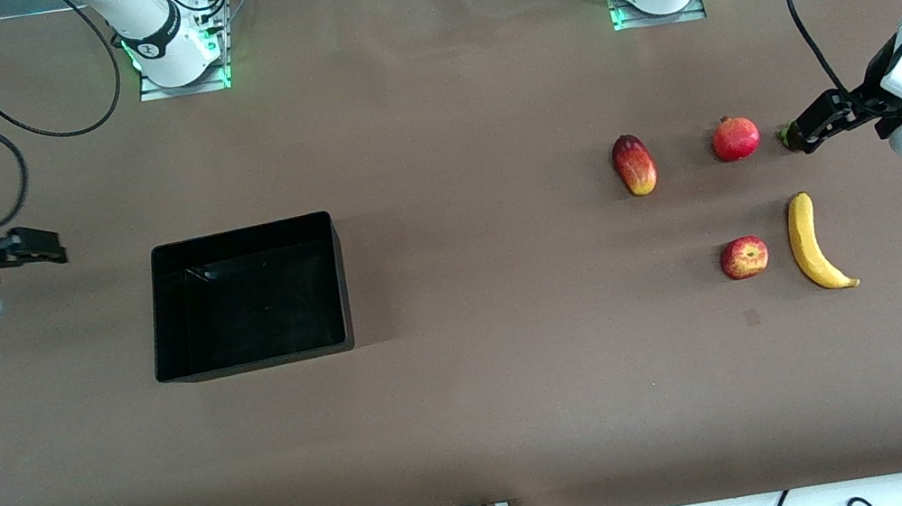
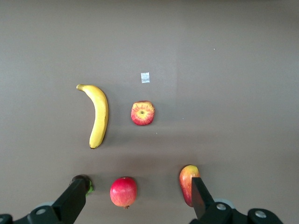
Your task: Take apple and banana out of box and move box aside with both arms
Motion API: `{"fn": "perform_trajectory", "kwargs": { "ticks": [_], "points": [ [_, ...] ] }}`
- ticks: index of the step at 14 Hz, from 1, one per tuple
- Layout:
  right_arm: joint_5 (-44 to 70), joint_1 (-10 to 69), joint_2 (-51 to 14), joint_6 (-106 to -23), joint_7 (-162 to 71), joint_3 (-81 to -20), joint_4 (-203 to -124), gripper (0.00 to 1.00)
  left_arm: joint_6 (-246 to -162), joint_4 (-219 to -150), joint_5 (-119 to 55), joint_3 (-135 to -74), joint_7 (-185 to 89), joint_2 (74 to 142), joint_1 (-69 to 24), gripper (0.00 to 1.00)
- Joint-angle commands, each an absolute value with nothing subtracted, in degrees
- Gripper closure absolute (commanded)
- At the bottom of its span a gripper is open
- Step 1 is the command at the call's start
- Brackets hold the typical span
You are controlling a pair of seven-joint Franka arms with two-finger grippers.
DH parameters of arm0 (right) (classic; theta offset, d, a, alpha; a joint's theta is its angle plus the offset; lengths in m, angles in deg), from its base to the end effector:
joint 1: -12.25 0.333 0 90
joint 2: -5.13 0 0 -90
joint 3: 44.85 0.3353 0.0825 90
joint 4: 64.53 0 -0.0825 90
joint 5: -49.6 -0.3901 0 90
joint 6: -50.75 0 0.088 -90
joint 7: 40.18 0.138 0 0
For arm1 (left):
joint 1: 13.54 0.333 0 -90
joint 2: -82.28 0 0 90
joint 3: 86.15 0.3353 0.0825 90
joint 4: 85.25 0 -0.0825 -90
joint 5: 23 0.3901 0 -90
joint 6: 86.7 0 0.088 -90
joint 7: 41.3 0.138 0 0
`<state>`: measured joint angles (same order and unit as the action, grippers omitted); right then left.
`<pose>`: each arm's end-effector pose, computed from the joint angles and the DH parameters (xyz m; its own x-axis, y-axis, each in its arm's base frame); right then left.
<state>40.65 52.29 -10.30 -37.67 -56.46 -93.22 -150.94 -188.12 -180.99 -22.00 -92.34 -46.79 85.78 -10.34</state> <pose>0.6088 -0.0155 0.5276 0.9796 0.1332 -0.1502 0.1351 -0.9908 0.0031 0.5936 -0.0274 0.5471 0.9984 0.0407 0.0392 0.0410 -0.9991 -0.0069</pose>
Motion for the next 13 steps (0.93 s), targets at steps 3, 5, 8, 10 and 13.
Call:
{"fn": "perform_trajectory", "kwargs": {
  "ticks": [3, 5, 8, 10, 13],
  "points": [
    [43.34, 52.24, -12.0, -32.51, -56.88, -95.56, -143.82, 0.0, -188.39, -180.79, -23.09, -91.43, -45.44, 85.53, -10.29, 0.0],
    [44.67, 51.45, -11.92, -29.33, -56.79, -94.68, -142.05, 0.0, -188.39, -180.79, -23.18, -91.6, -45.26, 85.53, -9.59, 0.0],
    [44.85, 41.74, -10.34, -30.02, -56.62, -84.36, -142.84, 0.0, -188.39, -180.87, -23.35, -92.13, -44.56, 85.53, -8.36, 0.0],
    [45.11, 31.46, -9.02, -31.34, -53.82, -73.03, -143.28, 0.0, -188.39, -180.87, -23.35, -92.13, -44.56, 85.53, -8.36, 0.0],
    [49.23, 20.63, -4.56, -35.98, -50.73, -59.83, -148.09, 0.0, -188.39, -180.87, -23.35, -92.13, -44.64, 85.61, -8.36, 0.0]
  ]
}}
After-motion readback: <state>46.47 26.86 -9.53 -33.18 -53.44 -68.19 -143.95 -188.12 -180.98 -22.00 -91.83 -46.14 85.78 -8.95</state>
